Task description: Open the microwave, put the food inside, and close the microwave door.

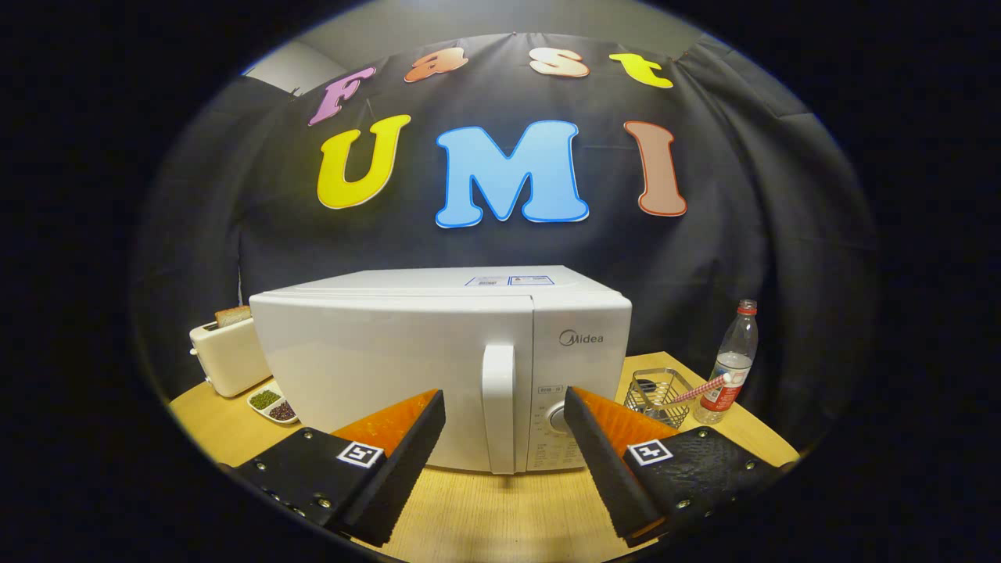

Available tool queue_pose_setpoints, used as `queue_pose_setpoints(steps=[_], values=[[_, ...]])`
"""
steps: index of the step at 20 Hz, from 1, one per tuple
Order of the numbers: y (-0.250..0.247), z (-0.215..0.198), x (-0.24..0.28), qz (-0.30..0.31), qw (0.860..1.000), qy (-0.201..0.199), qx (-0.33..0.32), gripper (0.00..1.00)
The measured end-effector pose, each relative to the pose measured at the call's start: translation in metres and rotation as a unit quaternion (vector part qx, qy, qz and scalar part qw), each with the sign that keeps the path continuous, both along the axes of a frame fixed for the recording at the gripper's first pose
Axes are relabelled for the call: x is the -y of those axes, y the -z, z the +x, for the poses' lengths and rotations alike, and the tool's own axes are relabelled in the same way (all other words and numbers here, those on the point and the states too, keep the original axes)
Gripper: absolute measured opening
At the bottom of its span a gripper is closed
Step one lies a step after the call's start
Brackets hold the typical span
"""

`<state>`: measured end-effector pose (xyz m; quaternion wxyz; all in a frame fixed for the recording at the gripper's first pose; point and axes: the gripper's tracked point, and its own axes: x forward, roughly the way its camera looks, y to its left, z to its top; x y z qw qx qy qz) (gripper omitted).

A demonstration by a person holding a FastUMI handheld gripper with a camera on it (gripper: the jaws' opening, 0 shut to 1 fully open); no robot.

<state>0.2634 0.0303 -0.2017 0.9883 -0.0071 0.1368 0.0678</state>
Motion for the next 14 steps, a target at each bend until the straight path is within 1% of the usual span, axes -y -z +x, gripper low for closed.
queue_pose_setpoints(steps=[1, 2, 4, 5, 6, 8, 9, 10, 11, 12, 13, 14], values=[[0.006, 0.004, 0.001, -0.001, 1.0, 0.002, -0.006, 0.95], [0.013, 0.007, 0.0, 0.001, 1.0, 0.003, -0.014, 0.87], [0.024, 0.011, -0.004, 0.008, 1.0, 0.001, -0.029, 0.87], [0.027, 0.015, -0.003, 0.007, 0.999, 0.003, -0.031, 0.83], [0.031, 0.017, -0.002, 0.007, 0.999, 0.005, -0.036, 0.59], [0.032, 0.023, -0.004, 0.017, 0.999, 0.004, -0.043, 0.57], [0.029, 0.023, -0.007, 0.023, 0.999, 0.003, -0.042, 0.53], [0.028, 0.025, -0.009, 0.022, 0.999, -0.002, -0.043, 0.39], [0.043, 0.038, -0.015, 0.02, 0.999, 0.001, -0.045, 0.39], [0.03, 0.027, -0.011, 0.009, 0.999, 0.002, -0.042, 0.29], [0.029, 0.026, -0.01, 0.002, 0.999, 0.005, -0.042, 0.29], [0.031, 0.026, -0.01, 0.0, 0.999, 0.005, -0.047, 0.22]])
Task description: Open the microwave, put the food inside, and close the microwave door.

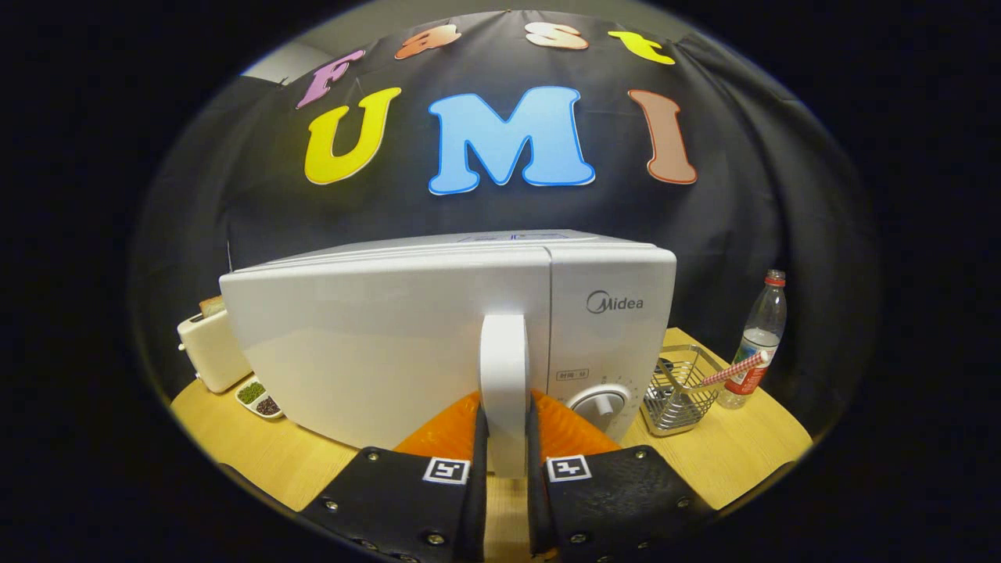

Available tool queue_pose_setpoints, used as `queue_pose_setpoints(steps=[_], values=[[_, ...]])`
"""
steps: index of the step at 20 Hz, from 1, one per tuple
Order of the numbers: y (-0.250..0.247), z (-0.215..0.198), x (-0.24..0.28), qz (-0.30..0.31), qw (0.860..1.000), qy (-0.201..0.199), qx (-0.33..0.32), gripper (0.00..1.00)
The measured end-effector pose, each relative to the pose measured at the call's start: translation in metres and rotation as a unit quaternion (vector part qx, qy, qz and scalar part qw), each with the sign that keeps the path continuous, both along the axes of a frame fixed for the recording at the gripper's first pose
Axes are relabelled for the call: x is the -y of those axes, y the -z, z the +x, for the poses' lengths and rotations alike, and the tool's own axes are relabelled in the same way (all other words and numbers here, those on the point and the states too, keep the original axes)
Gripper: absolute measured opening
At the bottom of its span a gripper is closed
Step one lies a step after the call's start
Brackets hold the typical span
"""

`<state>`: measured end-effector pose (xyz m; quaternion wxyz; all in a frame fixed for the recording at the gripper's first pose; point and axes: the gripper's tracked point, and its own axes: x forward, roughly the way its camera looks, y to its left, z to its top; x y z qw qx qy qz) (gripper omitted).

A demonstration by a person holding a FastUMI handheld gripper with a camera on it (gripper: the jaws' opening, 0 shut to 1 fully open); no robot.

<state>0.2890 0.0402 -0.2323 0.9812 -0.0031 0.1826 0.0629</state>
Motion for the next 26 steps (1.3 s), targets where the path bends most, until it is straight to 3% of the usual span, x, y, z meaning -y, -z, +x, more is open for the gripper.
queue_pose_setpoints(steps=[1, 2, 5, 6, 10, 17, 26], values=[[0.0, -0.002, 0.0, 0.001, 1.0, 0.002, -0.004, 0.22], [-0.001, -0.002, -0.001, 0.001, 1.0, -0.001, -0.005, 0.12], [0.0, -0.003, -0.002, 0.004, 1.0, -0.011, -0.011, 0.12], [0.0, -0.009, -0.002, -0.005, 1.0, -0.014, -0.016, 0.07], [-0.004, -0.05, -0.008, -0.038, 0.999, -0.028, 0.005, 0.07], [-0.009, -0.113, -0.028, -0.015, 0.999, -0.03, -0.038, 0.07], [-0.012, -0.19, -0.077, -0.003, 0.997, -0.059, -0.055, 0.19]])
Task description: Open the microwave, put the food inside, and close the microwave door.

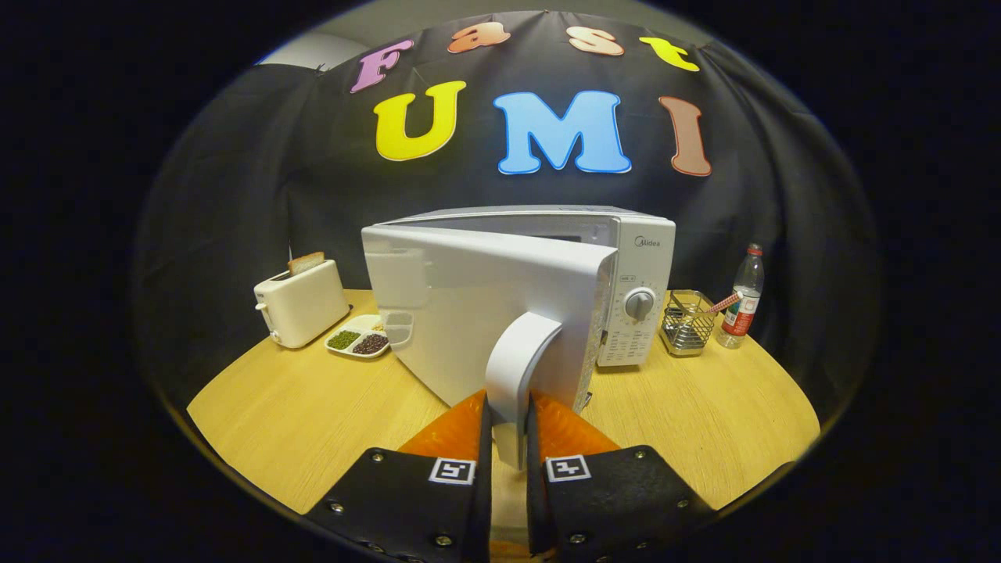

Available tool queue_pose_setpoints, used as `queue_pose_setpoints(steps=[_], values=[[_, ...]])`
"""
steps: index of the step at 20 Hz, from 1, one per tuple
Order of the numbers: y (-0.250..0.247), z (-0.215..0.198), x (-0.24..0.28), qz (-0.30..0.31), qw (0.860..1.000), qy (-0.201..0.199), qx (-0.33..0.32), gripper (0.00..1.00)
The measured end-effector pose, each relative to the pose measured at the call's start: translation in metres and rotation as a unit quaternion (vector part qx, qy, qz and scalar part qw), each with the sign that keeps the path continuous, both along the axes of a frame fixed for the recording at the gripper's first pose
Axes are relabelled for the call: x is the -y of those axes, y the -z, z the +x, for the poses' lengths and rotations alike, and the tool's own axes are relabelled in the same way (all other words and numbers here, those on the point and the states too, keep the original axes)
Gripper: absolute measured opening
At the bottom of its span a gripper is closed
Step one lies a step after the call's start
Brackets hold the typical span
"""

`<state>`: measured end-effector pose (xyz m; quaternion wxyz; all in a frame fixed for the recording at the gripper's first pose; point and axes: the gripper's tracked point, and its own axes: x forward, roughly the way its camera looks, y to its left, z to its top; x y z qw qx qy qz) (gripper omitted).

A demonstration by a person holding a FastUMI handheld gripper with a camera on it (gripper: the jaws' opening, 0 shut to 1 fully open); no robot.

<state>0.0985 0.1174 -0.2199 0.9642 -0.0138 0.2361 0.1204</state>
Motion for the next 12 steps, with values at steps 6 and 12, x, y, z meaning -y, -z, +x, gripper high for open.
queue_pose_setpoints(steps=[6, 12], values=[[0.0, -0.04, -0.04, 0.001, 1.0, -0.023, -0.005, 0.2], [0.0, -0.075, -0.091, 0.001, 0.998, -0.056, -0.004, 0.21]])
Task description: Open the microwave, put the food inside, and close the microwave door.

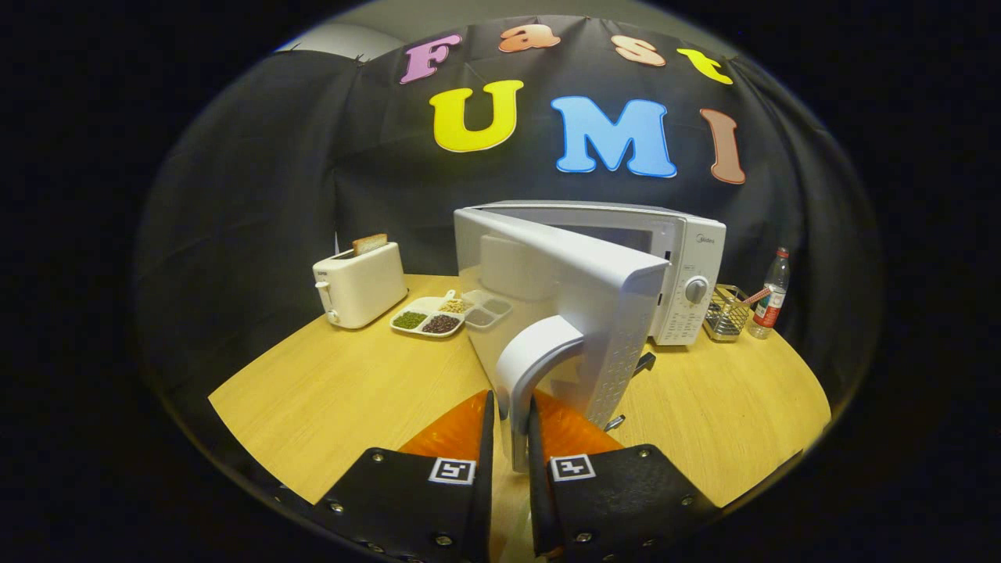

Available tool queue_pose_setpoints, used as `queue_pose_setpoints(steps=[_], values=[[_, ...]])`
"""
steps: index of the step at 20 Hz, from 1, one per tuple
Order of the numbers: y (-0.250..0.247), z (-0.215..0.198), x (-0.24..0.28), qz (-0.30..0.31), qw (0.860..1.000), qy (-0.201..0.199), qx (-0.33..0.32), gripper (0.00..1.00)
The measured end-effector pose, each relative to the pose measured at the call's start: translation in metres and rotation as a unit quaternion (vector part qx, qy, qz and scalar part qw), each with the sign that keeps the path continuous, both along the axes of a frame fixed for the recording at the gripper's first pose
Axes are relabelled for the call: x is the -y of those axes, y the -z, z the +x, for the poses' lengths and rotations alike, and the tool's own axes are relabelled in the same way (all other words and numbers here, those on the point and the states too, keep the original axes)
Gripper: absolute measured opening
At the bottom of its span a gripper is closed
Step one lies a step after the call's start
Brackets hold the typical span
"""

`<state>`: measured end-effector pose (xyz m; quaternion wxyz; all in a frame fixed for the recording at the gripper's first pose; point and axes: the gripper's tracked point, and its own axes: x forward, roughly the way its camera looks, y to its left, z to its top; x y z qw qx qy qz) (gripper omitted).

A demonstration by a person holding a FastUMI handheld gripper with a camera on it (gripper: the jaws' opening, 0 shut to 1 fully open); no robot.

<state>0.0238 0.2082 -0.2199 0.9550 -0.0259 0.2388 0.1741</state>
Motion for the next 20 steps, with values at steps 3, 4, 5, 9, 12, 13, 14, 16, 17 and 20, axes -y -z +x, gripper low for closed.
queue_pose_setpoints(steps=[3, 4, 5, 9, 12, 13, 14, 16, 17, 20], values=[[-0.001, -0.014, -0.024, -0.012, 1.0, -0.011, 0.011, 0.21], [-0.001, -0.018, -0.03, -0.016, 1.0, -0.011, 0.014, 0.21], [0.0, -0.02, -0.033, -0.019, 1.0, -0.009, 0.013, 0.21], [-0.001, -0.034, -0.048, -0.015, 1.0, 0.003, 0.009, 0.21], [0.0, -0.054, -0.072, -0.004, 1.0, -0.028, 0.007, 0.35], [-0.001, -0.057, -0.079, 0.001, 0.999, -0.044, 0.006, 0.35], [-0.002, -0.062, -0.083, 0.012, 0.998, -0.06, 0.002, 0.36], [-0.006, -0.075, -0.1, 0.06, 0.992, -0.106, -0.021, 0.37], [-0.01, -0.086, -0.11, 0.086, 0.987, -0.129, -0.032, 0.4], [-0.032, -0.1, -0.103, 0.096, 0.983, -0.155, -0.016, 0.47]])
